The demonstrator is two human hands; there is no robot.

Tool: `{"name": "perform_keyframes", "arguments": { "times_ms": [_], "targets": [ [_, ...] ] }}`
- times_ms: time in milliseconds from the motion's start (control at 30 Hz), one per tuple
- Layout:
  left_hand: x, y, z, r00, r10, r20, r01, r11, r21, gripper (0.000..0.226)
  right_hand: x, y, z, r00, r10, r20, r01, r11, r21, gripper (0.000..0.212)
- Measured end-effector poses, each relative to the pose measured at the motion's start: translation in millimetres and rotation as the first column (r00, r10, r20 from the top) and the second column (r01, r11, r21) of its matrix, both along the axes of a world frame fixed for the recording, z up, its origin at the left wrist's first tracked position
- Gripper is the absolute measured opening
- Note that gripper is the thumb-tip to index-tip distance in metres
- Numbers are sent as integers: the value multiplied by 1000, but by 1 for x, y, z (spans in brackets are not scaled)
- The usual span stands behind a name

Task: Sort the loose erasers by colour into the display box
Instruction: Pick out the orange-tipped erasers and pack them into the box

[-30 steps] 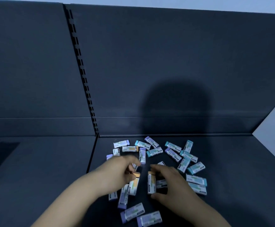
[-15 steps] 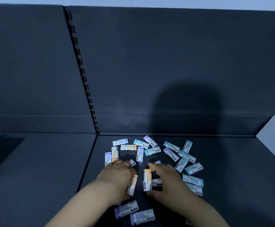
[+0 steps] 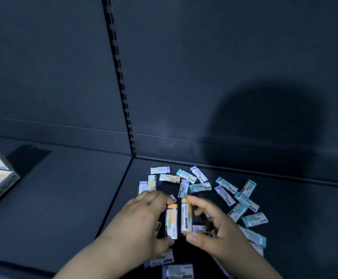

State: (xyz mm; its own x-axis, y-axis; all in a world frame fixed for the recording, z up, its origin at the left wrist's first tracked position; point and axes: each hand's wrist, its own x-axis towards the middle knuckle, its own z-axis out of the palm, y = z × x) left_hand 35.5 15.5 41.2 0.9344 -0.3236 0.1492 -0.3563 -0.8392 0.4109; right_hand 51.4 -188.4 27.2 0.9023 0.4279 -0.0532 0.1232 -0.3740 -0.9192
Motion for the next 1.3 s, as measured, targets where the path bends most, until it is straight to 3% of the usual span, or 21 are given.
{"name": "perform_keyframes", "arguments": {
  "times_ms": [100, 333, 500, 633, 867, 1133, 1300],
  "targets": [
    [-6, 23, 2, 998, 29, 49, -25, 998, -66, 58, -3, 26, 2, 989, 65, 131, -49, 991, -121, 64],
    [-21, 119, 0, 982, -13, 190, 16, 1000, -16, 55, -17, 123, 6, 933, 153, 326, -53, 953, -297, 63],
    [-32, 214, 0, 970, -84, 229, 71, 995, 64, 54, -37, 221, -4, 828, 140, 543, 86, 925, -370, 63],
    [-40, 273, -2, 966, -99, 238, 78, 992, 98, 59, -49, 282, -3, 821, 125, 557, 109, 923, -368, 60],
    [-58, 304, -9, 967, -93, 238, 76, 994, 81, 67, -61, 318, 0, 822, 156, 547, 76, 923, -376, 61],
    [-74, 335, -7, 976, 41, 212, -69, 990, 125, 62, -50, 346, -6, 831, 246, 500, -46, 925, -378, 67],
    [-78, 379, 0, 966, 132, 221, -167, 975, 149, 63, -49, 375, 4, 882, 300, 363, -151, 911, -385, 65]
  ]
}}
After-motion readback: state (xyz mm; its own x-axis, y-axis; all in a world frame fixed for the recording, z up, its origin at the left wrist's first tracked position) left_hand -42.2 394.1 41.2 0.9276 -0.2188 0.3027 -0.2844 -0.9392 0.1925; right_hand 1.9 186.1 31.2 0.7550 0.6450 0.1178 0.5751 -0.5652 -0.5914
